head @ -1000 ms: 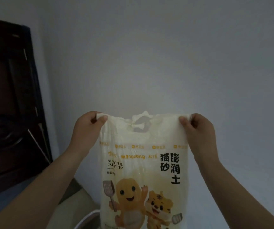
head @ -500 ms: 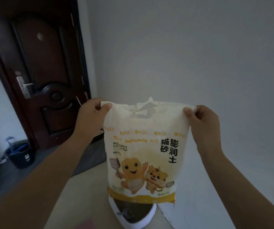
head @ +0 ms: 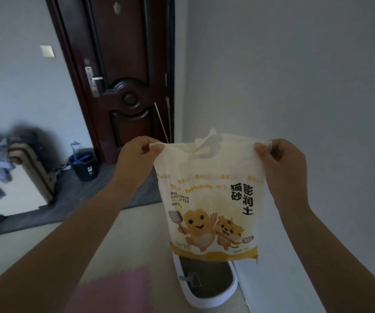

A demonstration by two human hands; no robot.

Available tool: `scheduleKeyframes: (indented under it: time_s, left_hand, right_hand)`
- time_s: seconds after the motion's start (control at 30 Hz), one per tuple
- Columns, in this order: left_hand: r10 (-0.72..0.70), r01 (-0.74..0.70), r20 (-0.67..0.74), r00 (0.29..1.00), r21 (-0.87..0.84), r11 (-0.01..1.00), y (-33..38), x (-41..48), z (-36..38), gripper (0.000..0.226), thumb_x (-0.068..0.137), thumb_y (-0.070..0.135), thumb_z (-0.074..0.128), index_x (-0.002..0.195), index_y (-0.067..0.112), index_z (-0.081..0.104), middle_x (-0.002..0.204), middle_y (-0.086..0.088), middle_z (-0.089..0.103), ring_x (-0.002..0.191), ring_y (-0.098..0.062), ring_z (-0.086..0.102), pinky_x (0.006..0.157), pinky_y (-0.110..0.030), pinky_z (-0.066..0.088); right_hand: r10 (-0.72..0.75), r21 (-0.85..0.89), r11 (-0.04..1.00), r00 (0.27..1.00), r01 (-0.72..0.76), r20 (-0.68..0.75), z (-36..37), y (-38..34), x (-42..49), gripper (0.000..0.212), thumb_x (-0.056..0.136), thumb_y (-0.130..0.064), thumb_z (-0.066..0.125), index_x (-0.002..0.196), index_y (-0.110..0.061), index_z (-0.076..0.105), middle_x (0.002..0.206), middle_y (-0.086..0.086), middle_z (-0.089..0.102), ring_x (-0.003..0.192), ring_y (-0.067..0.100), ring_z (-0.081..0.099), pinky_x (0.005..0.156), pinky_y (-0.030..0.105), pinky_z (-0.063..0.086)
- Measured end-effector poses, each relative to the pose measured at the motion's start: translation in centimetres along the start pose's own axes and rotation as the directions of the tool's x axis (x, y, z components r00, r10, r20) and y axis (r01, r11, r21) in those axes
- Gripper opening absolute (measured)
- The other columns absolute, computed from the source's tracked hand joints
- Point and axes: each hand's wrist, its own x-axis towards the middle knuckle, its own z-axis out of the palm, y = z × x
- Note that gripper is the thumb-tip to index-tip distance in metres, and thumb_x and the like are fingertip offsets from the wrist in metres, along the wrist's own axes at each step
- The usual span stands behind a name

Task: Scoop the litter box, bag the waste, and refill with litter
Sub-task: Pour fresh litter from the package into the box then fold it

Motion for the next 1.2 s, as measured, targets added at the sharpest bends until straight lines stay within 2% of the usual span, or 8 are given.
scheduleKeyframes:
  time_s: [0.13, 0.3, 0.43, 0.57, 0.67, 0.93, 1.07, 1.2]
  left_hand:
    - [-0.096, 0.096, -0.024, 0.995, 0.004, 0.995, -3.2, 2.6, -1.1, 0.010, 0.091, 0.022, 0.061, 0.083, 0.023, 0.067, 0.082, 0.001, 0.068, 0.081, -0.012, 0.064, 0.068, -0.018, 0.046]
    - [-0.061, 0.066, -0.071, 0.996, 0.061, 0.996, -6.7, 7.9, -3.6, 0.008, 0.091, 0.023, 0.061, 0.085, 0.023, 0.066, 0.086, 0.003, 0.066, 0.073, 0.001, 0.058, 0.061, -0.005, 0.042]
    - [-0.015, 0.018, -0.043, 0.999, 0.078, 0.997, -9.5, 12.6, -5.8, 0.012, 0.091, 0.024, 0.061, 0.081, 0.030, 0.062, 0.087, 0.004, 0.065, 0.080, -0.008, 0.060, 0.071, -0.021, 0.047]
    - [0.008, -0.006, -0.015, 1.000, 0.126, 0.992, -11.5, 16.9, -6.4, 0.010, 0.091, 0.024, 0.059, 0.083, 0.029, 0.063, 0.088, 0.009, 0.062, 0.079, -0.003, 0.058, 0.067, -0.013, 0.043]
    - [-0.015, 0.016, -0.015, 1.000, 0.112, 0.994, -13.0, 19.8, -6.1, 0.007, 0.092, 0.024, 0.059, 0.089, 0.023, 0.065, 0.089, 0.009, 0.063, 0.079, -0.003, 0.059, 0.063, -0.008, 0.043]
    - [-0.063, 0.066, -0.046, 0.997, 0.076, 0.995, -15.9, 26.0, -3.6, 0.011, 0.092, 0.022, 0.060, 0.083, 0.027, 0.062, 0.087, 0.005, 0.064, 0.076, -0.001, 0.058, 0.065, -0.014, 0.043]
    - [-0.080, 0.081, -0.048, 0.996, 0.020, 0.997, -16.1, 29.1, -1.7, 0.013, 0.091, 0.019, 0.062, 0.080, 0.025, 0.065, 0.085, 0.000, 0.066, 0.081, -0.008, 0.063, 0.076, -0.027, 0.053]
    - [-0.012, 0.014, -0.040, 0.999, 0.062, 0.998, -15.9, 32.1, 0.4, 0.016, 0.091, 0.018, 0.061, 0.079, 0.028, 0.062, 0.082, 0.009, 0.062, 0.069, 0.012, 0.055, 0.061, -0.001, 0.039]
  right_hand:
    - [0.029, 0.000, 1.000, 0.997, -0.029, 0.065, 4.8, 1.5, 2.1, 0.024, 0.090, -0.024, 0.061, 0.072, -0.009, 0.057, 0.064, -0.001, 0.052, 0.059, 0.011, 0.045, 0.057, 0.028, 0.040]
    - [0.045, 0.033, 0.998, 0.997, -0.047, 0.064, 12.3, 2.3, 4.9, 0.021, 0.090, -0.023, 0.062, 0.071, -0.013, 0.058, 0.066, 0.000, 0.056, 0.062, 0.012, 0.048, 0.060, 0.031, 0.042]
    - [0.076, 0.072, 0.994, 0.996, -0.078, 0.039, 18.6, 2.7, 6.4, 0.020, 0.089, -0.022, 0.063, 0.073, -0.011, 0.059, 0.068, 0.002, 0.056, 0.062, 0.012, 0.049, 0.060, 0.032, 0.043]
    - [0.107, 0.079, 0.991, 0.994, -0.108, 0.028, 23.8, 3.3, 7.5, 0.019, 0.090, -0.020, 0.062, 0.072, -0.013, 0.059, 0.066, -0.002, 0.056, 0.058, 0.005, 0.047, 0.054, 0.017, 0.041]
    - [0.135, 0.083, 0.987, 0.991, -0.136, 0.018, 26.0, 4.1, 8.9, 0.020, 0.089, -0.017, 0.063, 0.070, -0.015, 0.059, 0.065, -0.004, 0.056, 0.053, -0.002, 0.045, 0.050, 0.008, 0.038]
    - [0.160, 0.078, 0.984, 0.987, -0.159, 0.001, 28.3, 7.5, 15.2, 0.022, 0.090, -0.018, 0.063, 0.068, -0.017, 0.059, 0.063, -0.004, 0.056, 0.054, 0.002, 0.045, 0.050, 0.010, 0.037]
    - [0.136, 0.080, 0.988, 0.990, -0.134, -0.023, 28.7, 8.1, 18.9, 0.025, 0.091, -0.021, 0.061, 0.067, -0.018, 0.058, 0.061, -0.008, 0.053, 0.054, 0.002, 0.043, 0.052, 0.013, 0.036]
    - [0.087, 0.064, 0.995, 0.992, -0.082, -0.090, 28.4, 8.4, 21.5, 0.025, 0.092, -0.020, 0.060, 0.067, -0.020, 0.057, 0.062, -0.010, 0.054, 0.054, 0.000, 0.044, 0.050, 0.010, 0.034]
